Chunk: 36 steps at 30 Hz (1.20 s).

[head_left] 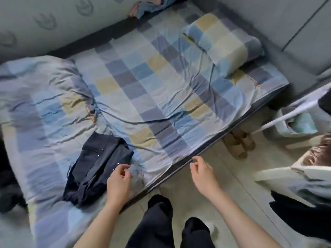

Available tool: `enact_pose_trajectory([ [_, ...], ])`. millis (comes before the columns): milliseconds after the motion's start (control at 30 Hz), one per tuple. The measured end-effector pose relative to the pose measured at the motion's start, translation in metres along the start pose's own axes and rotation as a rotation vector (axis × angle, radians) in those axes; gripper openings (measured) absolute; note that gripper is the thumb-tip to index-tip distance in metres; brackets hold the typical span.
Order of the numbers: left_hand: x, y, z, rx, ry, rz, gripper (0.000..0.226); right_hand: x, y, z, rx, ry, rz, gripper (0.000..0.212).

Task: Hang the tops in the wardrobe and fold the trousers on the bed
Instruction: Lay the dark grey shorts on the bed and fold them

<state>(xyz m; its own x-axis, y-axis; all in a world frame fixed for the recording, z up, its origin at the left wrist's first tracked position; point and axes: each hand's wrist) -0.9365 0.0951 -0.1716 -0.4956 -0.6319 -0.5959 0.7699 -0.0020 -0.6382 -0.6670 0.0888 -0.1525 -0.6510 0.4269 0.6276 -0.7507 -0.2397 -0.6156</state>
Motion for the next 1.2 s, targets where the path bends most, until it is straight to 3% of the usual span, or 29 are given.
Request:
enact_pose_trajectory([
  [233,0.064,-0.054,-0.082,-0.084,-0.294,0.011,0.018,0.094,0.069,-0.090,0.224,-0.152,0.139,0.035],
  [433,0.131,-0.056,-0.123,-0.096,-0.557,0.051,0.028,0.138,0.133,-0.149,0.402,-0.262,0.323,0.037],
  [533,0.166,-0.050,-0.139,-0.175,-0.715,0.153,0.038,0.144,0.174,-0.177,0.508,-0.304,0.382,0.037],
  [700,0.217,-0.032,-0.151,-0.431,-1.006,0.316,0.059,0.133,0.245,-0.220,0.615,-0.048,0.214,0.041],
  [767,0.239,-0.026,-0.158,-0.460,-1.037,0.408,0.062,0.122,0.270,-0.239,0.600,0.048,0.136,0.046],
  [900,0.302,-0.009,-0.179,-0.395,-1.052,0.602,0.078,0.096,0.322,-0.275,0.591,0.123,0.220,0.061],
  [1067,0.330,-0.002,-0.208,-0.568,-1.140,0.997,0.069,0.074,0.376,-0.296,0.563,0.197,0.181,0.076],
  [1133,0.345,-0.002,-0.218,-0.592,-1.153,1.114,0.062,0.070,0.389,-0.299,0.570,0.243,0.140,0.068],
  [1200,0.356,-0.003,-0.222,-0.569,-1.146,1.194,0.052,0.067,0.396,-0.297,0.592,0.275,0.078,0.036],
])
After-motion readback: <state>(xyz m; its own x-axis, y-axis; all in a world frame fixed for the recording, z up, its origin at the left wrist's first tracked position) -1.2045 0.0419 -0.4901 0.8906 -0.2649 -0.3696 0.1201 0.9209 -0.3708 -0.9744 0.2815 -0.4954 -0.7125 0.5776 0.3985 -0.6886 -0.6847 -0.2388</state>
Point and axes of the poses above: each hand's wrist, its own z-axis away from the middle knuckle, its own y-axis out of the palm, x = y × z, and after that the axes turned 4 degrees about -y, right-handed
